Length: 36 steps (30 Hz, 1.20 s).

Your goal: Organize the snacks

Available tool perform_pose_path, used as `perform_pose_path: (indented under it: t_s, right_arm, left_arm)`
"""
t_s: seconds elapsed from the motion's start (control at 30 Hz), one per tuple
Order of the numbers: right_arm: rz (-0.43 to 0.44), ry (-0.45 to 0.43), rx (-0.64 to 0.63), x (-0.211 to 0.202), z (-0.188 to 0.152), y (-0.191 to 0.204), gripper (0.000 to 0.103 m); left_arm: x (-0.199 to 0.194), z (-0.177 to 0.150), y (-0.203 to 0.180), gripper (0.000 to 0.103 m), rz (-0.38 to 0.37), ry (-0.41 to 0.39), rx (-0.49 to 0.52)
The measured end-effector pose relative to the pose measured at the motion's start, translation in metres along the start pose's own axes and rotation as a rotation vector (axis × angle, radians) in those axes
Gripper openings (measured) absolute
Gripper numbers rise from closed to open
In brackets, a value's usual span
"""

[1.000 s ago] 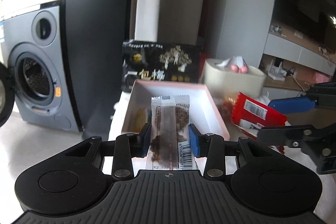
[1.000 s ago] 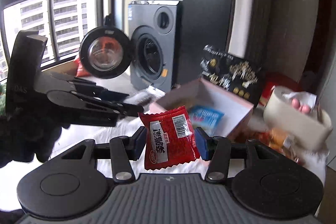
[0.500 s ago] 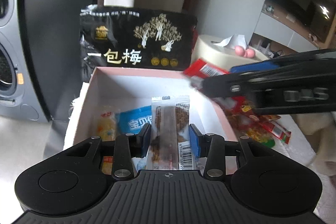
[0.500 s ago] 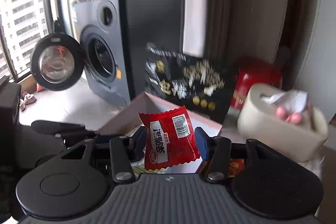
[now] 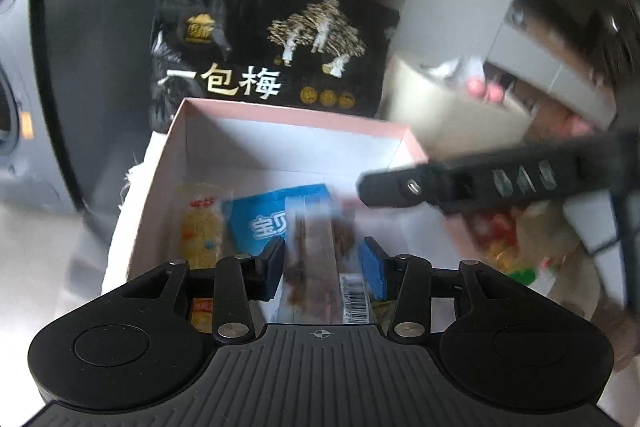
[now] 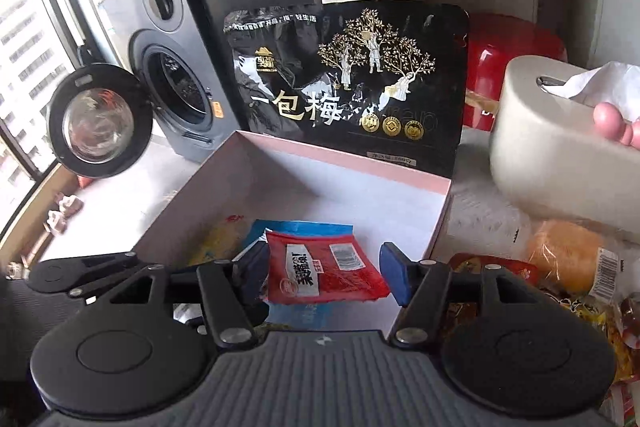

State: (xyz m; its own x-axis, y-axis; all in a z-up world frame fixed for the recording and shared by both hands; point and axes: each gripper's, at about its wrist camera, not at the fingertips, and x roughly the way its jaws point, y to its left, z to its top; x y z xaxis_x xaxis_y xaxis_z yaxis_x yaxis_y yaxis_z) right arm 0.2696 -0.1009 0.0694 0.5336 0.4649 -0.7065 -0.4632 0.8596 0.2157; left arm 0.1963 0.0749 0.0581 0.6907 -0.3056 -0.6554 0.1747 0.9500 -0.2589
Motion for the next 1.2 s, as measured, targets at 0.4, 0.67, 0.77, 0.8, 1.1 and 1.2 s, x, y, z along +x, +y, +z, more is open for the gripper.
perform_pose_path:
  t_s: [0.4, 0.67, 0.77, 0.8, 1.1, 1.2]
  right_arm:
    - [0.003, -0.150, -0.024, -0.071, -0.008, -0.020, 0.062]
    - [-0.418, -0.216, -0.133, -0.124, -0.059, -0.089, 0.070]
    - [-0.375, -0.130, -0.045, -0.123, -0.082, -0.121, 0.070]
    - [-0.367, -0.118, -0.022, -0.123, -0.089, -0.128, 0.070]
    - [-0.232, -0.121, 0.100, -0.115, -0.126, -0.160, 0.070]
    - [-0.193, -0.161, 0.137, -0.108, -0.115, -0.159, 0.070]
  left_arm:
    - [-0.041, 0.014, 0.001, 0.045, 0.091, -0.126, -0.089]
    - [-0.062, -0.012, -0.078, 0.043, -0.064, -0.229, -0.014]
    - [-0.055, -0.024, -0.120, 0.043, -0.175, -0.208, 0.077]
    - [-0.051, -0.029, -0.133, 0.043, -0.203, -0.191, 0.111]
    - [0.011, -0.085, -0.163, 0.043, -0.124, 0.026, 0.140]
    - [0.019, -0.098, -0.152, 0.041, -0.090, 0.010, 0.103]
